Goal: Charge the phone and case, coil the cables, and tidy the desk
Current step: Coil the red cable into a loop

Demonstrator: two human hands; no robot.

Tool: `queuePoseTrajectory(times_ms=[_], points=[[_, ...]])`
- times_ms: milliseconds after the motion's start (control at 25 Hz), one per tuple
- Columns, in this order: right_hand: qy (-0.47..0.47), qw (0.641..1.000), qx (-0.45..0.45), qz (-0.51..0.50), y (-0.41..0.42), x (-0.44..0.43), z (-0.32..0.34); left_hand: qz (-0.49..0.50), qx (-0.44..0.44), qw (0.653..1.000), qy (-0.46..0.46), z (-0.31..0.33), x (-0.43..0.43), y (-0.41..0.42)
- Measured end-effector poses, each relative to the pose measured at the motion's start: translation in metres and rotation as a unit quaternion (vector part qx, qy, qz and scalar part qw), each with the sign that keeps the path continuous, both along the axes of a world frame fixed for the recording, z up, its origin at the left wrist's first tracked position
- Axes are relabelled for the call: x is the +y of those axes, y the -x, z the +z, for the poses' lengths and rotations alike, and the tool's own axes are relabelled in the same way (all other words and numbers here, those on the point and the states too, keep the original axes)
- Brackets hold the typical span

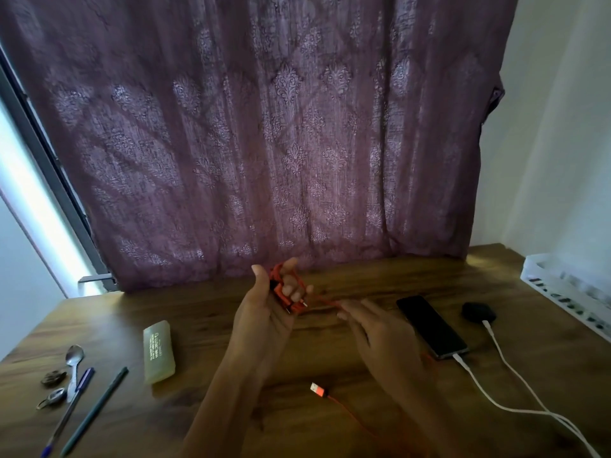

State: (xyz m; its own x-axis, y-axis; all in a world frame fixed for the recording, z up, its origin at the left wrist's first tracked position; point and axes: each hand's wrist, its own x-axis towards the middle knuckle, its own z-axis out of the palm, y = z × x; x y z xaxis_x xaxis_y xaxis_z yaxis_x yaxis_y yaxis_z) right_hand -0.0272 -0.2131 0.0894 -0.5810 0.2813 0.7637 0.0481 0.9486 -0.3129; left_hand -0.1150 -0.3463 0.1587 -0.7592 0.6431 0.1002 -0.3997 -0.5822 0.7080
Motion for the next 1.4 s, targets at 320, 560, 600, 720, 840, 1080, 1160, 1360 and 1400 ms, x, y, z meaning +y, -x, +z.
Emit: queuePoseTrajectory(times_ms=[320,560,600,720,840,1080,1160,1360,1400], points=[[-0.187,0.980,0.053,0.048,-0.018,-0.025,0.008,0.177,0.267,0.919,0.229,-0.021,0.005,0.000],[-0.227,0.964,0.131,0.040,-0.014,-0.013,0.053,0.003,0.322,0.911,0.256,-0.024,0.003,-0.016],[-0.216,0.966,0.132,0.048,-0.012,-0.009,0.059,-0.030,0.309,0.917,0.251,-0.021,0.002,-0.018],[-0.113,0.981,0.136,0.082,-0.002,0.007,0.068,-0.104,0.248,0.942,0.202,-0.013,-0.002,-0.020],[0.050,0.981,0.126,0.141,0.009,0.016,0.067,-0.132,0.179,0.966,0.134,-0.003,-0.003,-0.023],[0.210,0.964,0.080,0.143,0.023,0.007,0.033,-0.120,0.061,0.991,0.026,0.013,0.000,-0.019],[0.197,0.972,0.045,0.120,0.024,0.004,0.024,-0.103,0.039,0.994,-0.002,0.016,0.000,-0.016],[0.111,0.991,-0.003,0.080,0.018,-0.011,0.002,-0.005,0.101,0.995,0.010,0.011,0.003,0.000],[0.076,0.995,0.000,0.070,0.016,-0.014,-0.002,0.020,0.126,0.991,0.033,0.010,0.003,0.003]])
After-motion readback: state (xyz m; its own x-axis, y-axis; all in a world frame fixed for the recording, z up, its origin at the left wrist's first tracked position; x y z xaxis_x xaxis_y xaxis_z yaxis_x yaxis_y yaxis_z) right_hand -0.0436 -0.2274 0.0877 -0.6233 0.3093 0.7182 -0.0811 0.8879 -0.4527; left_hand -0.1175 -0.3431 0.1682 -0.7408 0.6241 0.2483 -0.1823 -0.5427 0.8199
